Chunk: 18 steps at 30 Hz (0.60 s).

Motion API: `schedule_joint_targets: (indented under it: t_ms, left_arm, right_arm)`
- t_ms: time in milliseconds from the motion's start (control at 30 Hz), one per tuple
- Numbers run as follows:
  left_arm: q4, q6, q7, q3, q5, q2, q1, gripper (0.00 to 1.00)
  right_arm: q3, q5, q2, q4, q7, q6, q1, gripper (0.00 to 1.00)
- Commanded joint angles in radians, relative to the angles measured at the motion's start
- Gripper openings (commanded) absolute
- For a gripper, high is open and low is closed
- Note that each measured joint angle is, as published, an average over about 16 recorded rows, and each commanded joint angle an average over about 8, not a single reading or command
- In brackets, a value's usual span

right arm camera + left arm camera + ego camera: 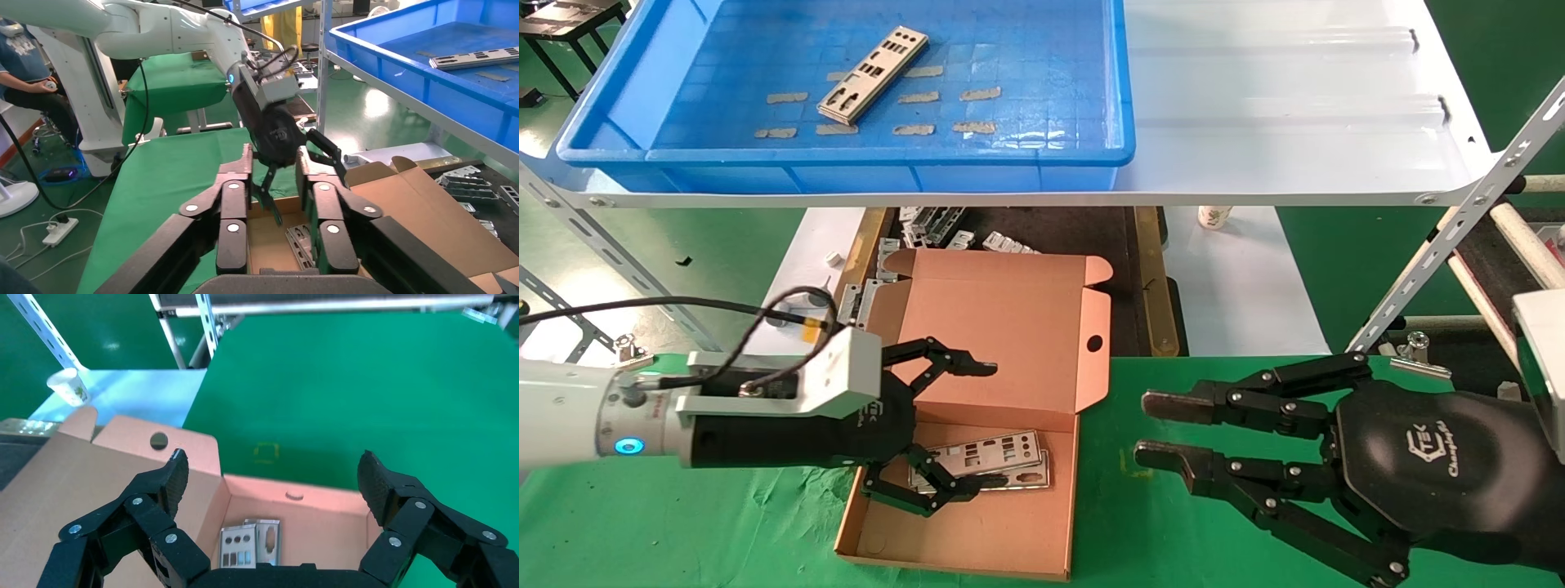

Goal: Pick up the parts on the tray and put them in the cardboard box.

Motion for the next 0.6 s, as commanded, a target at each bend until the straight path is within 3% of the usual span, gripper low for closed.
schedule_joint_targets:
  t_ms: [33, 600]
  left_arm:
    - [-0.023, 0.005, -0.019, -0.019, -0.015, -0.012, 0.014, 1.00]
    - [-0.215, 0.045, -0.180, -0.181, -0.143, -0.114, 0.133, 1.00]
  right_arm:
    - [0.000, 0.000, 0.000, 0.000, 0.000, 0.000, 0.000, 1.00]
    - [0.000, 0.000, 0.000, 0.000, 0.000, 0.000, 0.000, 1.00]
